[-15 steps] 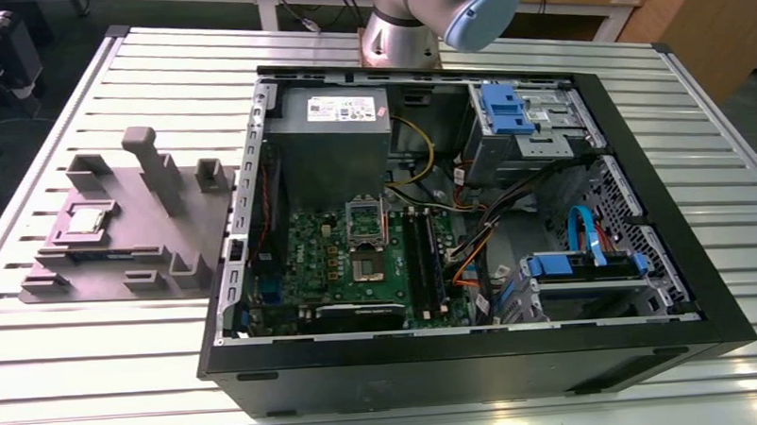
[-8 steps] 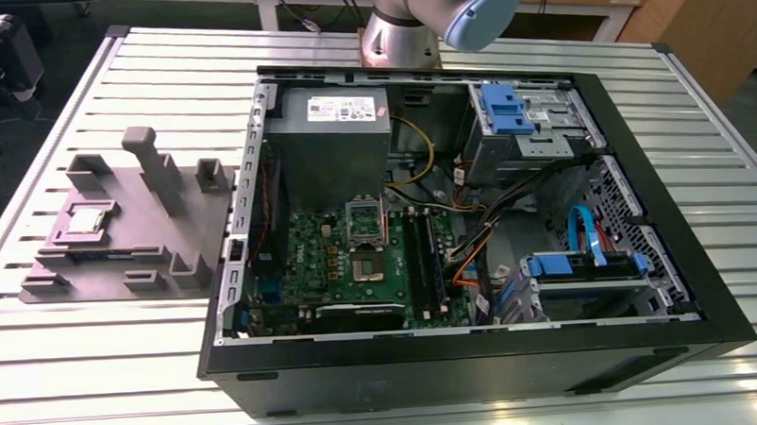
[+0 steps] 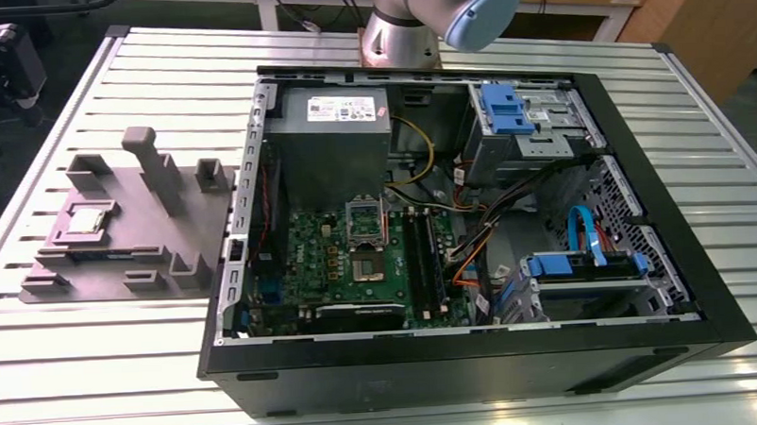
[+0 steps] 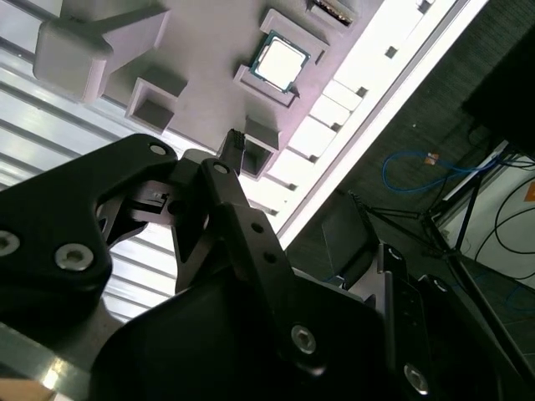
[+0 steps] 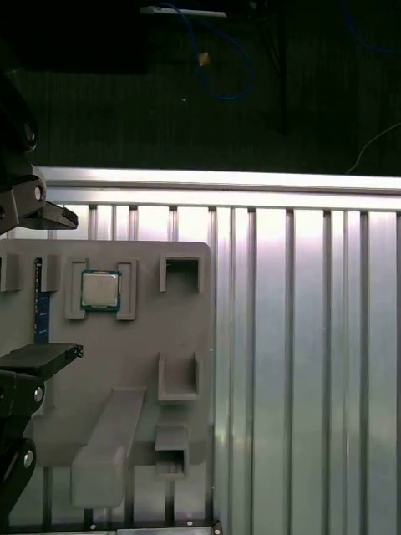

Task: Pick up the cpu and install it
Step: 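Pick up the cpu and move it towards the insertion slot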

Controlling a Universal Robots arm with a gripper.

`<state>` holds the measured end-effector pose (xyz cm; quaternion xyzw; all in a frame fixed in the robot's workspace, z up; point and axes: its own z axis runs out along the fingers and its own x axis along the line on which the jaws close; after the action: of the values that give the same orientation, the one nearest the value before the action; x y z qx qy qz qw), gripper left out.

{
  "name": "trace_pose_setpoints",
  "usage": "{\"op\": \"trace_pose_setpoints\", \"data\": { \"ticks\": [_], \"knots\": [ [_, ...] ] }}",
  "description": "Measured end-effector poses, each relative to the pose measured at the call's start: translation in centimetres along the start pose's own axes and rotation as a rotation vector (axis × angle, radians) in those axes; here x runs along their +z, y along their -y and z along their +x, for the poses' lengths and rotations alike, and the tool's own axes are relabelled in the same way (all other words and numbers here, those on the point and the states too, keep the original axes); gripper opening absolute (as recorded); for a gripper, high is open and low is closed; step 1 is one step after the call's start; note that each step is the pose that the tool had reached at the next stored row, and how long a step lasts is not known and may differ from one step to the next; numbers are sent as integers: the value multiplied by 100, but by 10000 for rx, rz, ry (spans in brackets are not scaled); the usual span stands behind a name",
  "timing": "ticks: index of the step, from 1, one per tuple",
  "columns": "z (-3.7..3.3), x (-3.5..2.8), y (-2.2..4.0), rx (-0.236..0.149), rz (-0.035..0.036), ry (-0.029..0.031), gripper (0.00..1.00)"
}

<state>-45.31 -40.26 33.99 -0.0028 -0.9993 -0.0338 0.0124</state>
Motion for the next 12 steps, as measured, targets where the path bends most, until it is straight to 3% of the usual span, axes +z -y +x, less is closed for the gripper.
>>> {"op": "trace_pose_setpoints", "data": {
  "ticks": [12],
  "knots": [
    [-1,45,4,0,2,0,65]
  ]
}}
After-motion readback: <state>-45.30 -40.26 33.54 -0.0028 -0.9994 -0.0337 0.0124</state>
